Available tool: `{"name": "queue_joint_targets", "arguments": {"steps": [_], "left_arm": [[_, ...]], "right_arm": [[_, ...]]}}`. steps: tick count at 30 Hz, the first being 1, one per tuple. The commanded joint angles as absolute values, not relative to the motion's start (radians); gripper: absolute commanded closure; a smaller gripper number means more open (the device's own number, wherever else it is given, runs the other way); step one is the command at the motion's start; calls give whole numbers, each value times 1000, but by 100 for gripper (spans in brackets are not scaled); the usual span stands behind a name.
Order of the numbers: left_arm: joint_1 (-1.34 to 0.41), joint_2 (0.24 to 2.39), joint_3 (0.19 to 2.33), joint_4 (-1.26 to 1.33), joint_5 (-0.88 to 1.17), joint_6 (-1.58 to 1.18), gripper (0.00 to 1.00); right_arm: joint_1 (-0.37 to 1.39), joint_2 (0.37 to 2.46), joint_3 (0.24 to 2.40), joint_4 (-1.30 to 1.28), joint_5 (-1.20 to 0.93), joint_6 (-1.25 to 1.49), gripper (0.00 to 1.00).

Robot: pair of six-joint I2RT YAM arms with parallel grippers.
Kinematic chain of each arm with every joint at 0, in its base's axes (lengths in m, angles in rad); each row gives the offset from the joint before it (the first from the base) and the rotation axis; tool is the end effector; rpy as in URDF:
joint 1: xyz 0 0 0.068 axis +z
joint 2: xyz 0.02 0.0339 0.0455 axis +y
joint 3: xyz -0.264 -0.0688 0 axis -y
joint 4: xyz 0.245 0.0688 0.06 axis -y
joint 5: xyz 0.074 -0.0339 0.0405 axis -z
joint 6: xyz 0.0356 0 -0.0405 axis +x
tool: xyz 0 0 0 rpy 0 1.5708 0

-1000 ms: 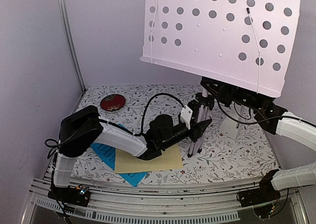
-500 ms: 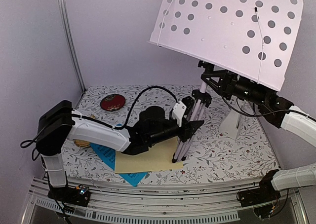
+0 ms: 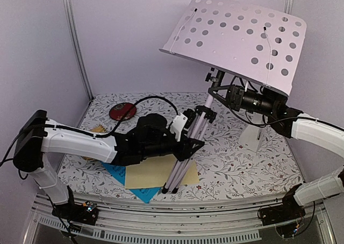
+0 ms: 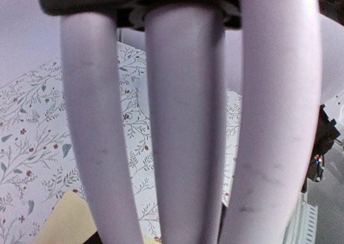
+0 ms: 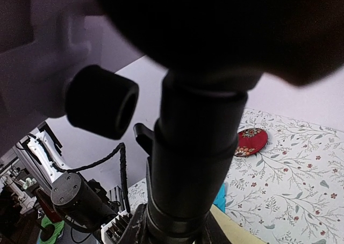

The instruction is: Pack up the instrument practice props

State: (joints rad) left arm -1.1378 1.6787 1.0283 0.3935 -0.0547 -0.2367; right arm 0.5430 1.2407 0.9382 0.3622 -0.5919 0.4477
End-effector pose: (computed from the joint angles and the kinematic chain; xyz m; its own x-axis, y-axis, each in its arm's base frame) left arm 0.1636 -0.3493 0.2475 -0.3110 0.1147 -0.9435 0.8345 0.5080 -0.2133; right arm 0.2376 0.1666 0.3537 -0.3460 0.2108 -0.9143 -0.8385 0.3677 0.4021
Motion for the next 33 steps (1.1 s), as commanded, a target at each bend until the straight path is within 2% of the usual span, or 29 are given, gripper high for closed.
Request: {"name": "queue_joint_targets", "arguments": {"steps": [1,8,12,19,25,33], "left_arm": [[-1139,1478,1017,610,-26,-311,100],[-1108,1428,991,589,-21,-379,100],[-1081,1432,977,597,16,-408,100],[-1032,1369,955,470,28,-419,100],[-976,1291,927,255,48,-377,100],[-873,1253,872,37,234,-242,100]], "right_arm": [[416,1282,889,541,-304,401,75],[415,1296,805,656,-404,428,51],[416,1265,765,679,-448,424,41],[415,1148,657,625,-321,395,25],[413,1045,617,537,-174,354,21],[411,869,595,401,-47,278,19]]}}
